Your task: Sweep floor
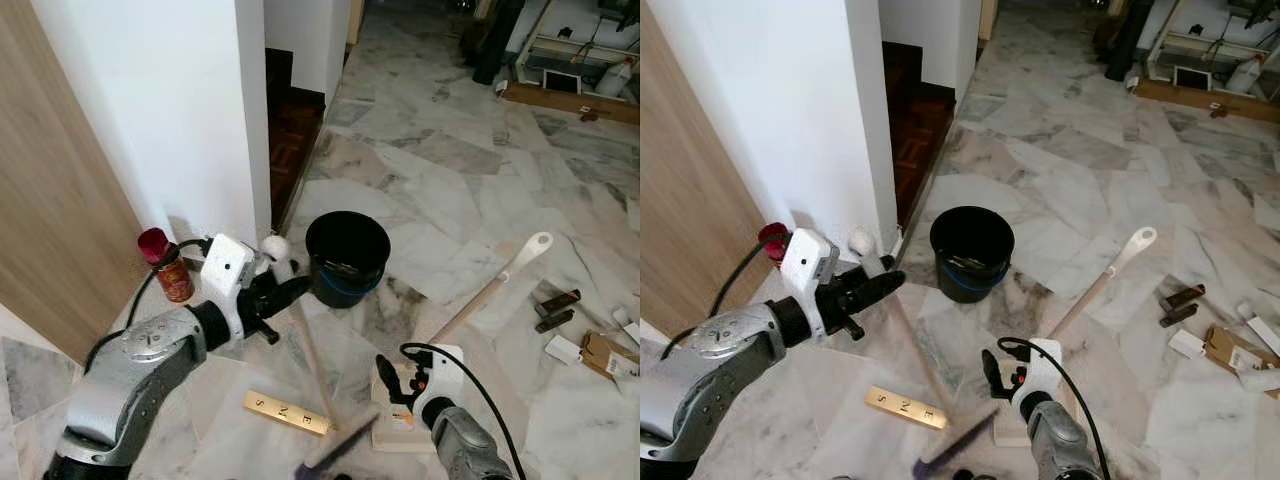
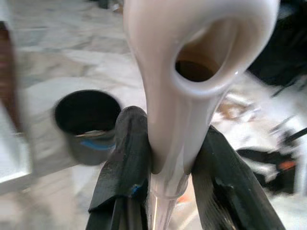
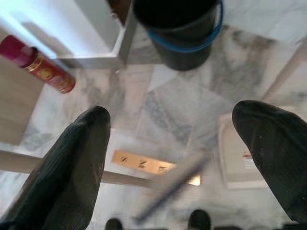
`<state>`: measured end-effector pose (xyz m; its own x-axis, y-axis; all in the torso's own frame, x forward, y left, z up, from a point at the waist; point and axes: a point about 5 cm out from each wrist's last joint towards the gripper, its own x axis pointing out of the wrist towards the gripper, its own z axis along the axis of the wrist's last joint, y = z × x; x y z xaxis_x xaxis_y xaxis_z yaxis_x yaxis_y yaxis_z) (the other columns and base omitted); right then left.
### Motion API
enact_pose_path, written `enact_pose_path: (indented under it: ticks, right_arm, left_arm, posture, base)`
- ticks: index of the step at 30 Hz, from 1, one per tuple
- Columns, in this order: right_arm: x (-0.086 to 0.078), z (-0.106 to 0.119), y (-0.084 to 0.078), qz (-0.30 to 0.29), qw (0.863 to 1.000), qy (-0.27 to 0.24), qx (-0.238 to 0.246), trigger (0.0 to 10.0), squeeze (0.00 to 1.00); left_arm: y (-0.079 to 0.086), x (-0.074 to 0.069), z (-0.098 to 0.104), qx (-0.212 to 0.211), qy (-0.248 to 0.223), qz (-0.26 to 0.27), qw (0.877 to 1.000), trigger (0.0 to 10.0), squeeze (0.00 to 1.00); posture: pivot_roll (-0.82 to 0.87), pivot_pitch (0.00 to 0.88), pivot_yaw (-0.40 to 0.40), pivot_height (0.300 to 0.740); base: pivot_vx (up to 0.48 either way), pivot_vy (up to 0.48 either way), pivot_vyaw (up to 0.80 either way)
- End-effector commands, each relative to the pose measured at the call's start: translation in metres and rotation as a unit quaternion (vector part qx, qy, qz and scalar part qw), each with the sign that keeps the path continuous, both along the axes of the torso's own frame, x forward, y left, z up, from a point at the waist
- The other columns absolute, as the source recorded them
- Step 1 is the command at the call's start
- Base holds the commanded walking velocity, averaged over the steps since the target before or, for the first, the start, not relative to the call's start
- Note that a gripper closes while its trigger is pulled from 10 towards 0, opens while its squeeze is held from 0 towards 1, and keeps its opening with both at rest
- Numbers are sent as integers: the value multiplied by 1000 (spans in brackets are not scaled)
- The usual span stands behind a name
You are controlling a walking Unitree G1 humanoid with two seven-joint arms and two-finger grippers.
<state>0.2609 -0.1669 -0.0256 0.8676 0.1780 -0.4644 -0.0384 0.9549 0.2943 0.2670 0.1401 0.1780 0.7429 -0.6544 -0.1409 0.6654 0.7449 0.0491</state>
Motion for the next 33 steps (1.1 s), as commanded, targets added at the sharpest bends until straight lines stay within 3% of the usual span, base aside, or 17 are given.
enact_pose_path:
  ticks: [1,2,4,6,10,15,16,22,25,28,33]
  right_arm:
    - [0,-1,-4,-9,1000,4,-2,10000,0]
    - [0,-1,-4,-9,1000,4,-2,10000,0]
    - [2,1,-8,-21,1000,-3,-9,10000,0]
    - [3,2,-8,-22,1000,-4,-8,10000,0]
    - [5,4,-9,-23,1000,-12,-11,10000,0]
    - [8,8,-8,-23,999,-27,-22,10000,0]
    - [9,10,-7,-24,999,-34,-21,10000,0]
    - [12,14,-7,-24,998,-48,-26,10000,0]
    - [15,19,-8,-32,997,-71,-25,10000,0]
    - [16,22,-8,-29,996,-82,-28,10000,0]
    - [16,25,-10,-34,994,-96,-31,10000,0]
  left_arm:
    - [8,5,6,23,-30,30,999,10000,0]
    - [8,5,6,23,-30,30,999,10000,0]
    - [18,13,6,33,-44,83,995,10000,0]
    - [20,14,7,38,-53,91,994,10000,0]
    - [31,22,6,67,-83,154,982,10000,0]
    - [48,28,2,71,-109,242,962,10000,0]
    - [57,29,-4,81,-116,281,949,10000,0]
    - [73,27,-19,79,-131,353,923,10000,0]
    - [82,21,-37,71,-144,402,902,10000,0]
    - [87,18,-54,71,-136,430,890,10000,0]
    - [86,15,-68,33,-123,447,886,10000,0]
  posture:
    - [184,125,-91,740]
    - [184,125,-91,740]
    - [183,124,-92,740]
    - [183,124,-92,740]
    - [180,126,-93,740]
    - [178,127,-93,740]
    - [175,127,-93,740]
    - [167,129,-94,740]
    - [164,133,-97,740]
    - [160,135,-100,740]
    - [149,140,-108,740]
  base:
    - [0,0,0]
    - [0,0,0]
    - [0,0,0]
    - [0,0,0]
    - [0,0,0]
    - [0,0,0]
    - [0,0,0]
    - [0,0,0]
    - [0,0,0]
    - [0,0,0]
    - [0,0,0]
